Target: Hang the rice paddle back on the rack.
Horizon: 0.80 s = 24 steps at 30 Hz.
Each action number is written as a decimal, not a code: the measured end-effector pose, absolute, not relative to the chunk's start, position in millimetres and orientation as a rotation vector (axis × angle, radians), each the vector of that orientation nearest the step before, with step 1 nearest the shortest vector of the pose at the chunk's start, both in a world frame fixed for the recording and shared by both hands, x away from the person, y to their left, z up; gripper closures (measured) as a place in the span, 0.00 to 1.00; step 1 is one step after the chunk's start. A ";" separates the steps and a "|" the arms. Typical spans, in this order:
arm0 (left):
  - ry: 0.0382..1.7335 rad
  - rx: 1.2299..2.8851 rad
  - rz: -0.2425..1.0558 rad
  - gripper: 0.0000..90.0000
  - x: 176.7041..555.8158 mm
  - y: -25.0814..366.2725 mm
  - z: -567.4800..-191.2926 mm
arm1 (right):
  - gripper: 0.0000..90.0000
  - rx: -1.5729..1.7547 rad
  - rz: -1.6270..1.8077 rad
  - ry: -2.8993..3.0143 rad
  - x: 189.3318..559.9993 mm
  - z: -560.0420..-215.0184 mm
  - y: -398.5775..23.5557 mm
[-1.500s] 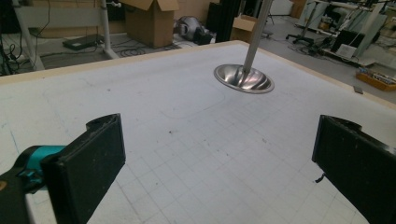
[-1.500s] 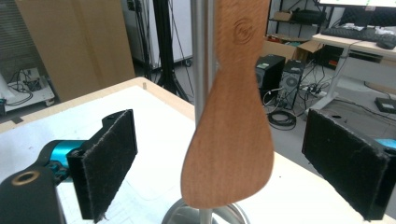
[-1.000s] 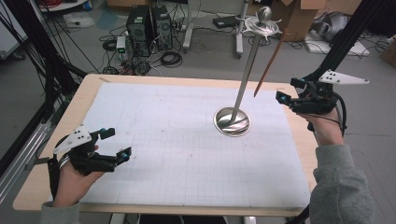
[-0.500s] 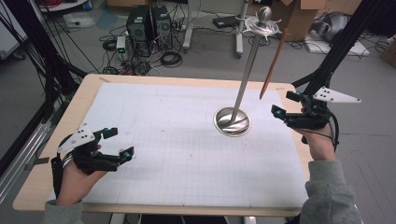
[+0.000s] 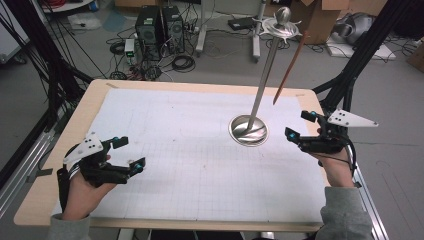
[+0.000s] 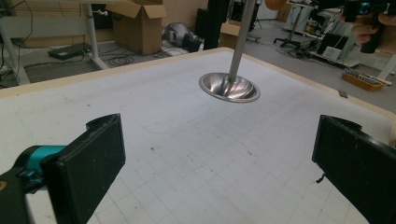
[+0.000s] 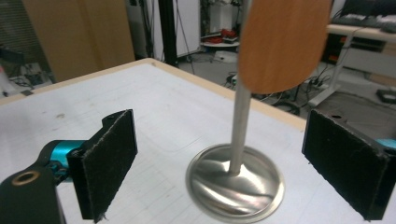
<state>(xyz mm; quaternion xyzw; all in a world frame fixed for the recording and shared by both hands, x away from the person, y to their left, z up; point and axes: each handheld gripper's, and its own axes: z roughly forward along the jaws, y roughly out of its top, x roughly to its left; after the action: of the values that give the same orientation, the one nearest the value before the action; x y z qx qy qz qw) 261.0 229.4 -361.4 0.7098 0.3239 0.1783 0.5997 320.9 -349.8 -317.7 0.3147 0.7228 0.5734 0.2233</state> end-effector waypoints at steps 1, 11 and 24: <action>0.750 1.645 0.412 0.03 261.0 229.4 -361.3 | 0.10 0.879 1.586 2.007 319.5 -320.0 -349.0; 0.739 1.637 0.404 0.03 259.6 227.1 -359.0 | 0.10 0.874 1.595 2.017 306.0 -336.0 -342.8; 0.751 1.643 0.418 0.03 260.4 229.1 -361.0 | 0.10 0.820 1.585 2.043 293.7 -352.4 -332.4</action>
<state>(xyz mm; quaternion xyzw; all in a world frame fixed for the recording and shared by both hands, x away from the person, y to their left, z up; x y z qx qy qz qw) 260.4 229.1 -361.0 0.7087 0.3240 0.1802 0.6002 293.7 -332.4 -352.4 0.2953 0.7359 0.5710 0.2128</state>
